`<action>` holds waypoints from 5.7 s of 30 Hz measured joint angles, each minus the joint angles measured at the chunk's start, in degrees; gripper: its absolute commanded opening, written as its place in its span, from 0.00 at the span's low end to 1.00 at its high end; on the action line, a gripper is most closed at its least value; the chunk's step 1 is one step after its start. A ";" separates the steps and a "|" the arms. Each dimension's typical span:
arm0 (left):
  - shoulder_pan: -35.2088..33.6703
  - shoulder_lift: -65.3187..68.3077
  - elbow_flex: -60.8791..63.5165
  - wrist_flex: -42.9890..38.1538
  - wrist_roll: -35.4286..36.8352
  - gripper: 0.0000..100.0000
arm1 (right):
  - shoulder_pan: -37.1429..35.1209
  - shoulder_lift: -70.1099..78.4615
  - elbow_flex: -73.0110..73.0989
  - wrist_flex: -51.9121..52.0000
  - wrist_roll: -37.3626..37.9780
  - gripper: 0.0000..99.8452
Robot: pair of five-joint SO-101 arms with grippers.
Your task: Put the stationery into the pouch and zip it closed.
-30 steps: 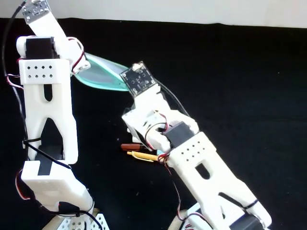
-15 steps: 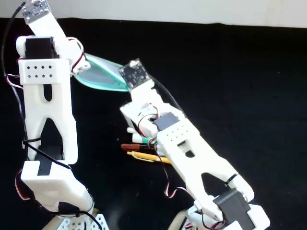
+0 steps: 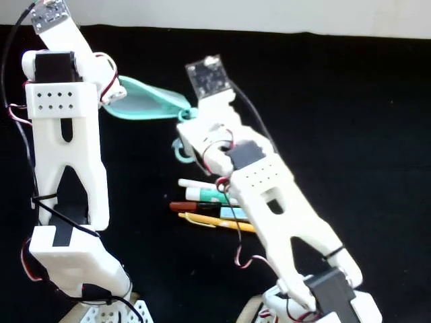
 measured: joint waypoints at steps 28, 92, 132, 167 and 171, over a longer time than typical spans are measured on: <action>0.35 -16.26 11.34 0.00 -4.48 0.01 | 0.44 -4.92 -20.66 20.92 -0.18 0.01; 8.62 -16.70 18.55 0.00 -31.65 0.01 | 6.15 -3.16 -20.31 28.84 2.20 0.29; 3.34 -16.70 15.12 -4.66 -16.18 0.01 | 14.15 -15.21 -16.26 50.73 16.97 0.31; -4.84 -16.70 15.12 -7.03 -17.49 0.01 | -6.95 -17.85 35.60 10.90 50.81 0.26; -4.84 -16.70 15.12 -7.03 -17.49 0.01 | -7.30 -12.48 31.30 8.53 53.27 0.26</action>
